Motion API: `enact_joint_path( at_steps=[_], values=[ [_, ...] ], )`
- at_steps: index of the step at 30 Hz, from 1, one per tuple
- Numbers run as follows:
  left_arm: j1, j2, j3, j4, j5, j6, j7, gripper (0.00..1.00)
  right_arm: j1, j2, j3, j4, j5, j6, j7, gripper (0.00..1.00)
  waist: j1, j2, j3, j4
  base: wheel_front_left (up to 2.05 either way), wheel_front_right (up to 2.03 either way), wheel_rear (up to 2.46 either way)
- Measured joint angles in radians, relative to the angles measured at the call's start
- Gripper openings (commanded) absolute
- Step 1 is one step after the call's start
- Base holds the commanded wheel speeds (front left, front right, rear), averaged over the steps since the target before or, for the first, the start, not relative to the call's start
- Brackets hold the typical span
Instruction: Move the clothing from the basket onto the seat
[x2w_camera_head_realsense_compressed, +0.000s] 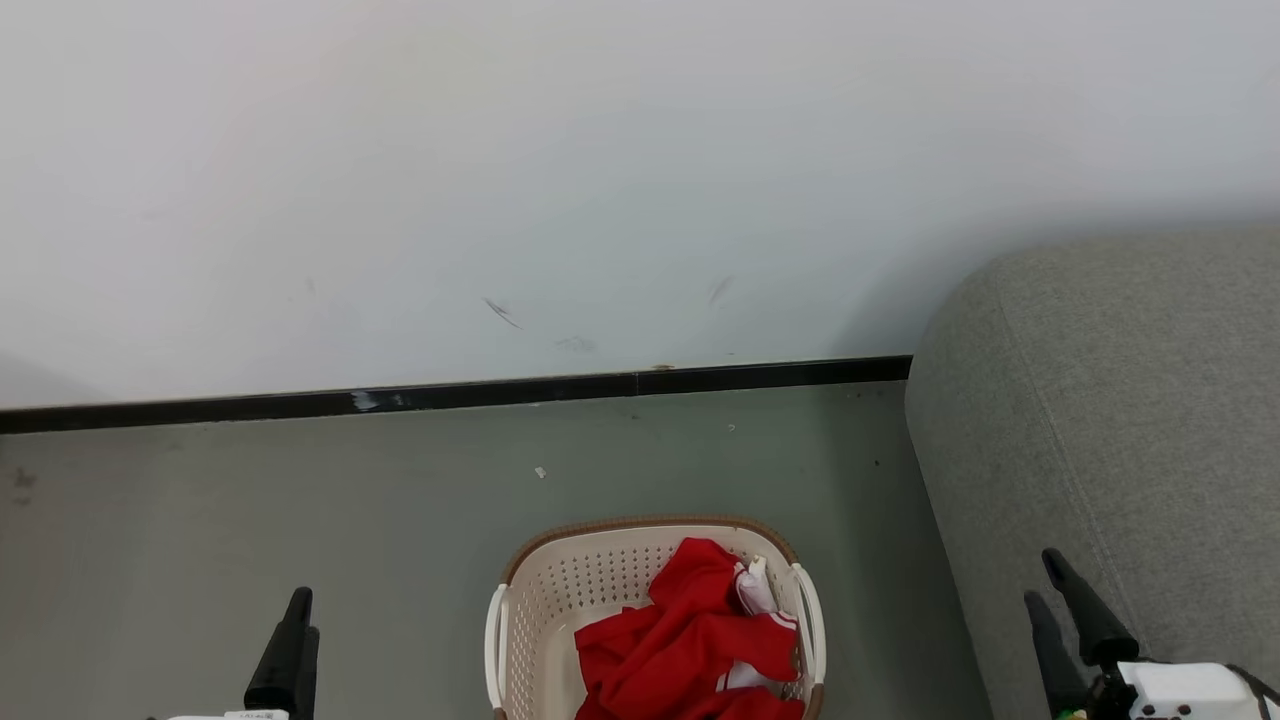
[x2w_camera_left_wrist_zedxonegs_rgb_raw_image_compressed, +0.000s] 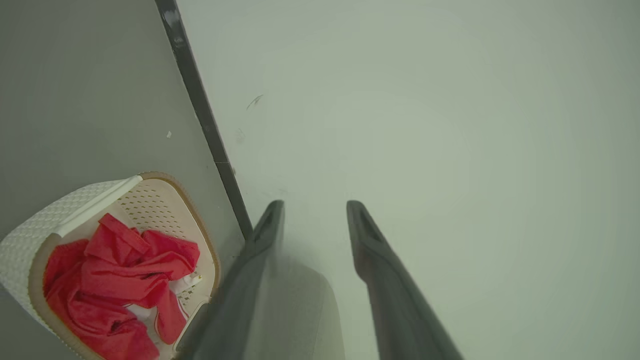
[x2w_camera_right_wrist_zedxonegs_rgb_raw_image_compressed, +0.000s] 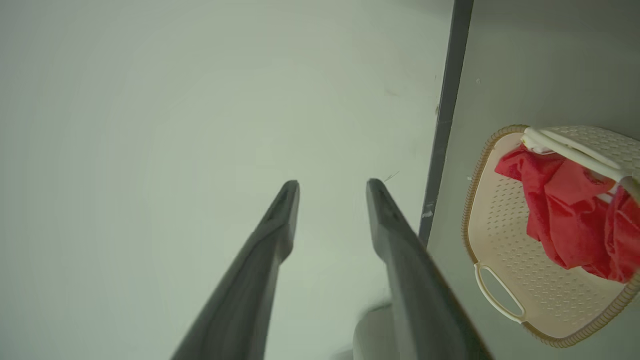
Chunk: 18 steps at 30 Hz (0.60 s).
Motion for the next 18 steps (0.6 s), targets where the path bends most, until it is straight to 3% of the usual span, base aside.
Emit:
enact_joint_path(
  at_steps=[10, 18],
  values=[
    [0.006, -0.002, -0.024, -0.010, 0.029, 0.000, -0.027, 1.00, 0.008, 0.004, 0.006, -0.004, -0.038, 0.000, -0.014, 1.00, 0.0001, 0.0000, 0.000, 0.000, 0.00, 0.00, 0.00],
    [0.004, 0.022, -0.054, -0.025, 0.111, 0.000, -0.055, 1.00, 0.008, 0.008, -0.007, -0.016, -0.149, 0.000, -0.035, 1.00, 0.0006, 0.0000, 0.001, 0.001, 0.00, 0.00, 0.00]
  ],
)
